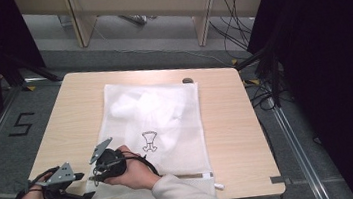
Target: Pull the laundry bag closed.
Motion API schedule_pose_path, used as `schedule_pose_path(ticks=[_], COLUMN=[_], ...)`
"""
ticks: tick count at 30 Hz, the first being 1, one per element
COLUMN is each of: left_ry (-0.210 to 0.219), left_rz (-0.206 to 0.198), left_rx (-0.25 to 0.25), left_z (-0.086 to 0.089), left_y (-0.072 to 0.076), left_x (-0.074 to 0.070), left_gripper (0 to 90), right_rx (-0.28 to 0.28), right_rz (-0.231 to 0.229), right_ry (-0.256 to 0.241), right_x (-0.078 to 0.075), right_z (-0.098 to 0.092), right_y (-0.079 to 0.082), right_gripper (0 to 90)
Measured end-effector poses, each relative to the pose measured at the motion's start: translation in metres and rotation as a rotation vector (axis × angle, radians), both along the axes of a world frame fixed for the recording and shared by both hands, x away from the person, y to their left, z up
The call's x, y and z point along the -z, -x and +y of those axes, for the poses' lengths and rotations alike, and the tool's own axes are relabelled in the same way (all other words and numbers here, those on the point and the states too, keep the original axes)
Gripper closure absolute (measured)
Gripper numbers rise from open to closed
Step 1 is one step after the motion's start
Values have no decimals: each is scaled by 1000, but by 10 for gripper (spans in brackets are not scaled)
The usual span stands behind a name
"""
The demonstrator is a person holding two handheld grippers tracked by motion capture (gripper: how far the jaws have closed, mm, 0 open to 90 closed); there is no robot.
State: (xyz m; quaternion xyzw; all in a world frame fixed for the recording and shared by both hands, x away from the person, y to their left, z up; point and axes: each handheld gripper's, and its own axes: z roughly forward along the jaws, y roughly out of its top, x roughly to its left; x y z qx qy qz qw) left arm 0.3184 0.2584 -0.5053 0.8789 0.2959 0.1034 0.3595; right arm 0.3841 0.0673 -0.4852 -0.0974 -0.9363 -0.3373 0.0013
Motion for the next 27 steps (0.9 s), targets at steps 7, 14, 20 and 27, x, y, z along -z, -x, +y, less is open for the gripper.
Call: schedule_pose_path(ticks=[7, 14, 20, 27], left_ry=[0, 12, 13, 14], left_rz=[-4, 10, 11, 10], left_rx=[4, -12, -13, -12], left_z=[0, 0, 0, 0], left_y=[0, 1, 0, 0], left_x=[0, 1, 1, 0], left_gripper=[233, 233, 233, 234], right_rx=[-19, -23, -22, -34], right_rz=[-12, -4, 6, -5], right_ry=[12, 20, 22, 35], right_x=[3, 6, 8, 10], right_z=[6, 11, 16, 19], right_y=[0, 0, 2, 1], right_gripper=[677, 697, 731, 768])
